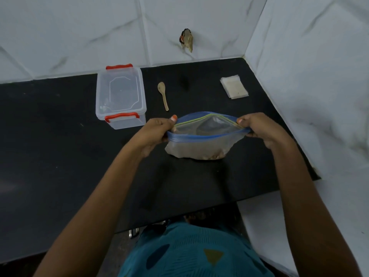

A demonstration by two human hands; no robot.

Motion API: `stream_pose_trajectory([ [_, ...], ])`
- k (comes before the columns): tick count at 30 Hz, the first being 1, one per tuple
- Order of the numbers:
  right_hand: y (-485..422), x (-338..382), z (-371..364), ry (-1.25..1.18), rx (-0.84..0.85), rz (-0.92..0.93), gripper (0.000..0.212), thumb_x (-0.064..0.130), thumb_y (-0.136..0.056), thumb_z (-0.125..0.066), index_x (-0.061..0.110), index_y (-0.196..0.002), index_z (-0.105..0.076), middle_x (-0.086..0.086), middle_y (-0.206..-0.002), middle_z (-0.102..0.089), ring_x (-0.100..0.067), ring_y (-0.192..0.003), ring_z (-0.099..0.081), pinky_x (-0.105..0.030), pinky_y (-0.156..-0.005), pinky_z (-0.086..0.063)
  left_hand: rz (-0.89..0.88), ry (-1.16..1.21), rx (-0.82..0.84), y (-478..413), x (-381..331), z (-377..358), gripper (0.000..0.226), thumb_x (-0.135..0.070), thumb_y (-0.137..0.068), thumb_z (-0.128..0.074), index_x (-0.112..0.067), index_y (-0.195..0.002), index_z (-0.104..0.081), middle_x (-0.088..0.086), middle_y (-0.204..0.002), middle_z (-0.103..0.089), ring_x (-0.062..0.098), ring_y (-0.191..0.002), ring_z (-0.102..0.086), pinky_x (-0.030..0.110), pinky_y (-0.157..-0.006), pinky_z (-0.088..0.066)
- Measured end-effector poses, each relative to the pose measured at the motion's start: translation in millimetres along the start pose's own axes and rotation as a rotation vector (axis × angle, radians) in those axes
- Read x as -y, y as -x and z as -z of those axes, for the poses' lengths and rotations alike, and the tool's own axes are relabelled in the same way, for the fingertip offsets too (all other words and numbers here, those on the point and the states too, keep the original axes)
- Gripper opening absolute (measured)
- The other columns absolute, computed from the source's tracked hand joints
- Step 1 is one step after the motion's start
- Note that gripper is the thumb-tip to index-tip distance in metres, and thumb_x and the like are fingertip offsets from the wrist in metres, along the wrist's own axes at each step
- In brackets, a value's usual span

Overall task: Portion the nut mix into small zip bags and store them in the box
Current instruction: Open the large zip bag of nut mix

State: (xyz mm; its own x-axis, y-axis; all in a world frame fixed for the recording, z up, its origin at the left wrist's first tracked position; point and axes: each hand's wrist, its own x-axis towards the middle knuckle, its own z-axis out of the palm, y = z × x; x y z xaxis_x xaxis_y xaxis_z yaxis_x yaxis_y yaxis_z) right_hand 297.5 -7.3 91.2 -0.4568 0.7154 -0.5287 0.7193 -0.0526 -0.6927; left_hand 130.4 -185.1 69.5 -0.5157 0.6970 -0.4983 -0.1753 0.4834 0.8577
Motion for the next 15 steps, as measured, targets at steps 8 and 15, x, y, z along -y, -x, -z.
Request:
stream_pose_trajectory([
  [8, -4.1, -13.7, 2.2, -0.570, 0.247, -0.126, 0.011, 0.010, -0.093, -0.046, 0.011, -0.091, -0.057, -0.005, -0.093, -0.058, -0.014, -0.085, -0.056, -0.027, -0.074, -0.046, 0.269, 0.918, 0.090, -9.1, 17.2, -5.4, 0.025, -0.034, -0.086, -0.053, -0.011, -0.094, -0.061, 0.010, -0.116, -0.061, 0.021, -0.116, -0.056, 0.033, -0.083, -0.053],
  [15, 6.0, -23.6, 7.8, -0.454, 0.229, -0.040, 0.021, 0.009, -0.086, -0.050, 0.021, -0.100, -0.061, -0.002, -0.102, -0.056, -0.013, -0.088, -0.051, -0.025, -0.075, -0.040, 0.195, 0.650, 0.211, 6.9, 6.8, 6.5, 0.031, -0.015, -0.068, -0.059, -0.020, -0.098, -0.062, 0.004, -0.092, -0.056, 0.009, -0.077, -0.050, 0.017, -0.062, -0.049],
])
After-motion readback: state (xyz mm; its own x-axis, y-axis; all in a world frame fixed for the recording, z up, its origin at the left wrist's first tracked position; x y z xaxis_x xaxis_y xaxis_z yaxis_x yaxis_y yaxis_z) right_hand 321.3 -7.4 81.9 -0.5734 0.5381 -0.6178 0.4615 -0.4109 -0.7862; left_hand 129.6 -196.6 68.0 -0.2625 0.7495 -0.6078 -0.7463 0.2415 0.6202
